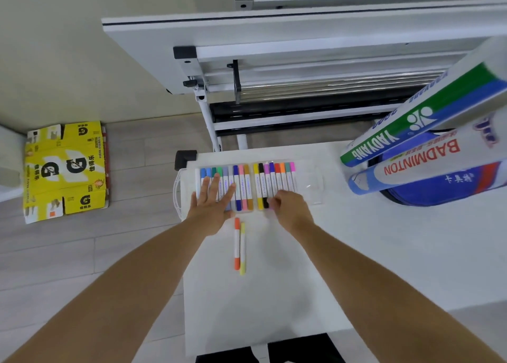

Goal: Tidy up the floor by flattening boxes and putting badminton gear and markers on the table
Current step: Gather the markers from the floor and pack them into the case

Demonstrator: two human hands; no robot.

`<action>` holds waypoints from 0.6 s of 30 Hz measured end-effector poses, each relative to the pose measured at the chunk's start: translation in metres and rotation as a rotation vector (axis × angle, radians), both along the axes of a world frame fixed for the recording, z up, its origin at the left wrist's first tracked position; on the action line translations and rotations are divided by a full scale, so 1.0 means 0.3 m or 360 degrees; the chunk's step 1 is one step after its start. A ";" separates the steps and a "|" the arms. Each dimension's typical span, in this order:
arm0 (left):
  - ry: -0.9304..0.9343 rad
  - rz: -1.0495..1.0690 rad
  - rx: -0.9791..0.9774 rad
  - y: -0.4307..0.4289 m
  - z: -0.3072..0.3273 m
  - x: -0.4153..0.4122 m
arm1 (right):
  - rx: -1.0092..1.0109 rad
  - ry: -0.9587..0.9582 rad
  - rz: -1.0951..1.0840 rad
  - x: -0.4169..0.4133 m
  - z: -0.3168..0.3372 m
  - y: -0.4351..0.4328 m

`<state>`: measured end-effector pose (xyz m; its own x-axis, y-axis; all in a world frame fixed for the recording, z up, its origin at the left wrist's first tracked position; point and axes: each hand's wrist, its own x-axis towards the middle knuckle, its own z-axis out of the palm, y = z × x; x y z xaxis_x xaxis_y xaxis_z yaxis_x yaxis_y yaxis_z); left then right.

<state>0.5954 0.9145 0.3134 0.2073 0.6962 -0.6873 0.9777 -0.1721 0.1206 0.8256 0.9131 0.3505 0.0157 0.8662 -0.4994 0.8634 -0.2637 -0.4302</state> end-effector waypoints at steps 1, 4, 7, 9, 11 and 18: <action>-0.0008 0.0003 -0.0001 0.000 0.001 0.001 | -0.0065 0.0054 0.0089 -0.036 0.012 -0.052; -0.0023 0.0017 0.0016 0.003 0.008 0.002 | -0.0323 0.0033 0.0228 -0.128 -0.002 -0.176; -0.0038 0.0013 0.0025 0.002 0.014 0.000 | -0.0496 -0.0035 0.0272 -0.185 -0.040 -0.247; -0.0056 0.0026 0.0031 0.002 0.012 0.000 | -0.0527 -0.0055 0.0250 -0.205 -0.051 -0.270; -0.0062 0.0038 0.0027 0.002 0.013 0.001 | -0.0519 -0.0100 0.0253 -0.214 -0.060 -0.281; -0.0043 0.0035 0.0053 -0.001 0.013 0.003 | -0.0500 -0.0139 0.0107 -0.227 -0.084 -0.277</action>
